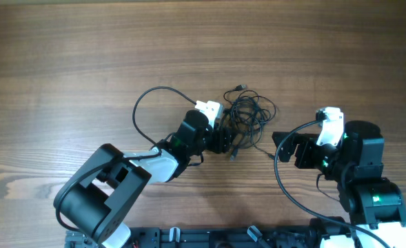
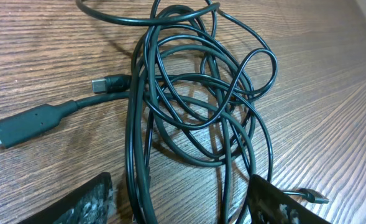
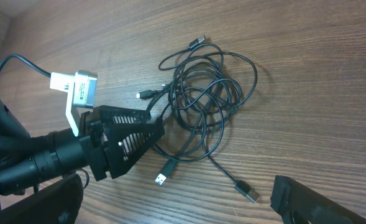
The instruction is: Untangle cables
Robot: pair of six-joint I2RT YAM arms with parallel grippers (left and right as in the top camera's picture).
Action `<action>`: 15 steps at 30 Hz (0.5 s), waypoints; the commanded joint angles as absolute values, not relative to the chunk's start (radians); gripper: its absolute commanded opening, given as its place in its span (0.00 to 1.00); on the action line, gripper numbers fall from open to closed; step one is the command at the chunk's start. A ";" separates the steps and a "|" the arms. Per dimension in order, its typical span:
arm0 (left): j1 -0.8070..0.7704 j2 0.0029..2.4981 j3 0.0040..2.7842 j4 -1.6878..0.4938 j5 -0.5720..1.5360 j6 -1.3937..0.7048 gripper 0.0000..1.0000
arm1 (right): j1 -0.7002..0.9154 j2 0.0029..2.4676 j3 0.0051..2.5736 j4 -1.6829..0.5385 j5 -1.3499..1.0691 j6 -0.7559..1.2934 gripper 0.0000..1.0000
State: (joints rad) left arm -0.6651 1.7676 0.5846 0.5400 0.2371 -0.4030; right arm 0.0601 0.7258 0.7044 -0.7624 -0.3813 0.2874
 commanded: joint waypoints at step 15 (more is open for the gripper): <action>-0.715 1.816 0.597 0.760 0.228 -0.396 0.04 | 0.058 0.725 0.727 -0.781 -0.396 0.254 1.00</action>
